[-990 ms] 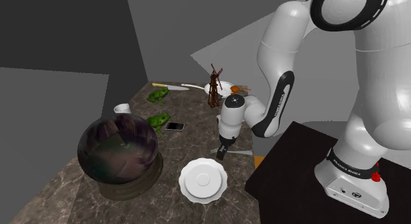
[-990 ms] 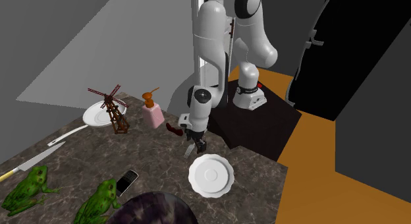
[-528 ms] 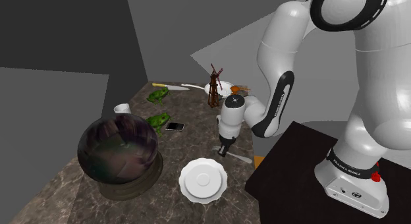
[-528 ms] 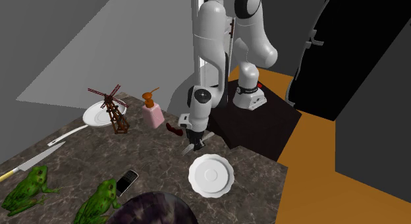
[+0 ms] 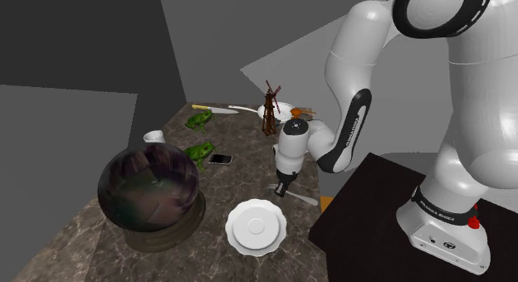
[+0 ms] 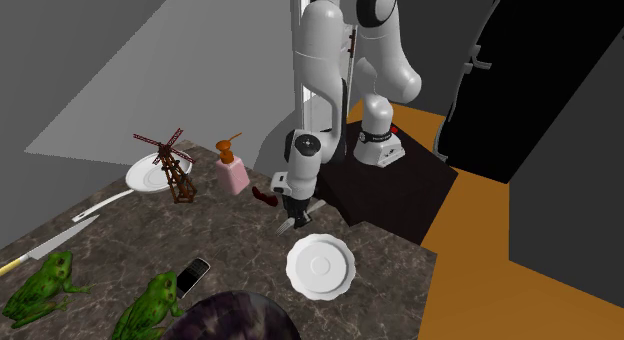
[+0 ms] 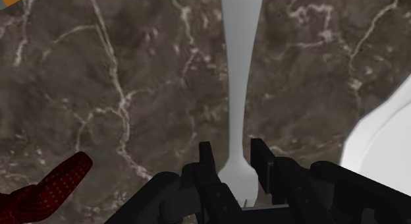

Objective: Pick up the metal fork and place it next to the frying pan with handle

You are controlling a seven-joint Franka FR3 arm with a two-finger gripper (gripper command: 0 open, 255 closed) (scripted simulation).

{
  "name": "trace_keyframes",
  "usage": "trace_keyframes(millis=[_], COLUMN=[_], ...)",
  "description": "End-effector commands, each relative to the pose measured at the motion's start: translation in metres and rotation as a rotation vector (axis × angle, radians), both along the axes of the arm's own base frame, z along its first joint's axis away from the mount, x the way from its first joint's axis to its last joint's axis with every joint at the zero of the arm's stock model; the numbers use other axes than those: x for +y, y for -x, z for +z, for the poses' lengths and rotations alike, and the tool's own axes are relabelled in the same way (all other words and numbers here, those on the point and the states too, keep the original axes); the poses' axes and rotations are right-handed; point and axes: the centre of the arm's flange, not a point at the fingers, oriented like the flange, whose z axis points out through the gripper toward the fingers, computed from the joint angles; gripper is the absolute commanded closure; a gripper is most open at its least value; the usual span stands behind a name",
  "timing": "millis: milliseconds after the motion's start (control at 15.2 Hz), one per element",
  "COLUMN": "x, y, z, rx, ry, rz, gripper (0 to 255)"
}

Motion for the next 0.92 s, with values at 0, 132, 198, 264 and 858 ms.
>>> trace_keyframes(millis=[0, 132, 198, 264, 858], x=[0.0, 0.0, 0.0, 0.0, 0.0], y=[0.0, 0.0, 0.0, 0.0, 0.0], z=[0.008, 0.019, 0.024, 0.029, 0.077], rx=[0.0, 0.0, 0.0, 0.0, 0.0], ry=[0.0, 0.0, 0.0, 0.0, 0.0], rz=[0.0, 0.0, 0.0, 0.0, 0.0], gripper=[255, 255, 255, 255, 255])
